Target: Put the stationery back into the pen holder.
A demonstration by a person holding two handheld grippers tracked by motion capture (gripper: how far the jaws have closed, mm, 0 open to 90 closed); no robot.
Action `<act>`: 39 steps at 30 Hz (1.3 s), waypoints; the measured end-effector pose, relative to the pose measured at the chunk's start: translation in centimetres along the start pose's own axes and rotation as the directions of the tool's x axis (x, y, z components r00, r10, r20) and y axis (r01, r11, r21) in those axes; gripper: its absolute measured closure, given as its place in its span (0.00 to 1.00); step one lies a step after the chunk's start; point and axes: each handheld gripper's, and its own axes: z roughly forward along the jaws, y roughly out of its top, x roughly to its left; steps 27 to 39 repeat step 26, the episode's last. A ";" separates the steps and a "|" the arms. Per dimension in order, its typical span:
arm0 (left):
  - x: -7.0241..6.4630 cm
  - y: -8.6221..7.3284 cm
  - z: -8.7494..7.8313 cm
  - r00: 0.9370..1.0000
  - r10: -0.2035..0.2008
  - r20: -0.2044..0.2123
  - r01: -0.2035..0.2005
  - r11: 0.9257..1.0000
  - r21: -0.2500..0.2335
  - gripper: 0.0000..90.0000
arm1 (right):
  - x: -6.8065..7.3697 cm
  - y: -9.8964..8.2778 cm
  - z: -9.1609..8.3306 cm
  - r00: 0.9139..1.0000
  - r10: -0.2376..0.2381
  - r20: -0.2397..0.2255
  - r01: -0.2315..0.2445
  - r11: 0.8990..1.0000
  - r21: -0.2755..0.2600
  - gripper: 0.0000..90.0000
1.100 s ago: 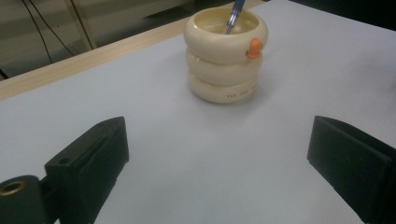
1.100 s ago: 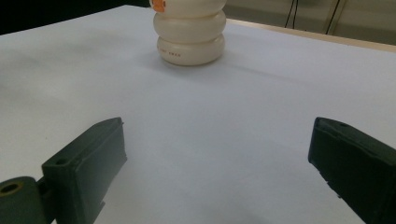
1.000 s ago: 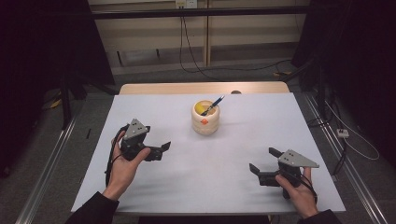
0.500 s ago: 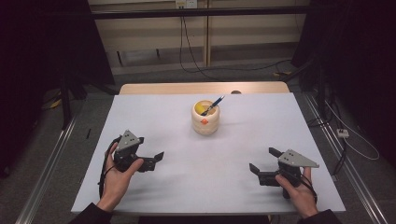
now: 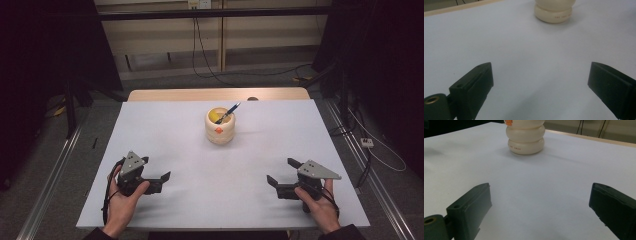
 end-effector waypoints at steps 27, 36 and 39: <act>-0.4 -1.5 0.4 0.998 -0.052 0.034 0.054 0.998 -0.041 0.07 | -0.1 0.0 0.1 1.000 -0.003 -0.007 0.003 1.000 0.001 0.05; -0.4 -1.5 0.4 0.998 -0.052 0.034 0.054 0.998 -0.041 0.07 | -0.1 0.0 0.1 1.000 -0.003 -0.007 0.003 1.000 0.001 0.05; -0.4 -1.5 0.4 0.998 -0.052 0.034 0.054 0.998 -0.041 0.07 | -0.1 0.0 0.1 1.000 -0.003 -0.007 0.003 1.000 0.001 0.05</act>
